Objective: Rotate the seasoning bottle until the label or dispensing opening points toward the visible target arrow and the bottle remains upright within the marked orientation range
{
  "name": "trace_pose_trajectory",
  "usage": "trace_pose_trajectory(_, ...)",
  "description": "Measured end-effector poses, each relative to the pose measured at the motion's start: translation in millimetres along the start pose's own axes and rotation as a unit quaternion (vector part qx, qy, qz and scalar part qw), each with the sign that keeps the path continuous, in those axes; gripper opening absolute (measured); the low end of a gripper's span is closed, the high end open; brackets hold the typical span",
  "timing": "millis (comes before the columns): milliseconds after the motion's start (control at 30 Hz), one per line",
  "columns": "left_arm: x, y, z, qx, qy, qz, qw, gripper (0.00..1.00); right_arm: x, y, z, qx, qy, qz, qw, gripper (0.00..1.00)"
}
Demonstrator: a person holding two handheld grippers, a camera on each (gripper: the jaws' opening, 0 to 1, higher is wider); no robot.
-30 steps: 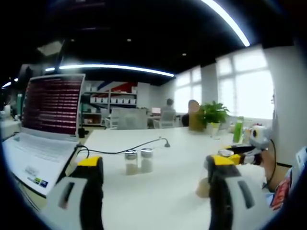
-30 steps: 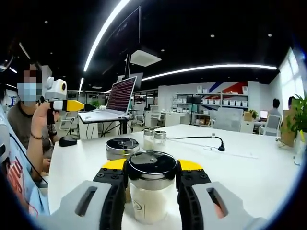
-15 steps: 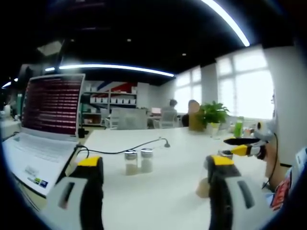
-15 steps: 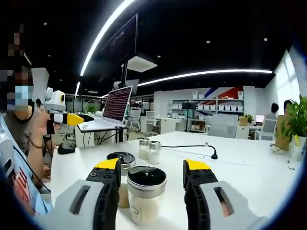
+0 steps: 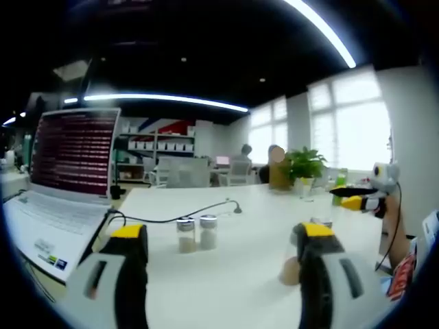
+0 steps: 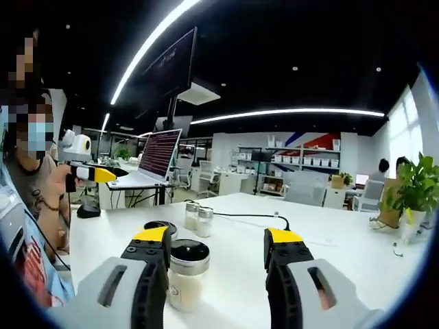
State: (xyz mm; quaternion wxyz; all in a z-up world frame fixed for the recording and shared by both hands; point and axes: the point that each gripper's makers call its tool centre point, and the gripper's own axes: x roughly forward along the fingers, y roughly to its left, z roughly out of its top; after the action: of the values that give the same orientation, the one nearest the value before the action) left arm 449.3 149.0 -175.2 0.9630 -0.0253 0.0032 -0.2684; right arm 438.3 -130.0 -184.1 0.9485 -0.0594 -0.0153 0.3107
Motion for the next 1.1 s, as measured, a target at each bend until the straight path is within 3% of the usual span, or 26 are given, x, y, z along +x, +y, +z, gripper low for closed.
trace_pose_trajectory(267,0,-0.9,2.7,0.001,-0.006,0.000,1.0000,0.95,-33,-26,2.9,-0.010,-0.004,-0.037,0.9992,0.56)
trace_pose_trajectory(667,-1,-8.1,11.4,0.004,-0.025,-0.015,0.9996,0.95,-69,-67,-5.1,0.011,0.010,-0.102,0.9947,0.61)
trace_pose_trajectory(900,0,-12.0,17.0,0.012,-0.046,-0.022,0.9986,0.92,-95,-93,-1.6,0.021,0.003,-0.146,0.9890,0.68)
trace_pose_trajectory(1100,6,-21.8,17.9,0.011,-0.058,-0.036,0.9976,0.89,-107,-101,1.4,0.026,0.004,-0.165,0.9860,0.75)
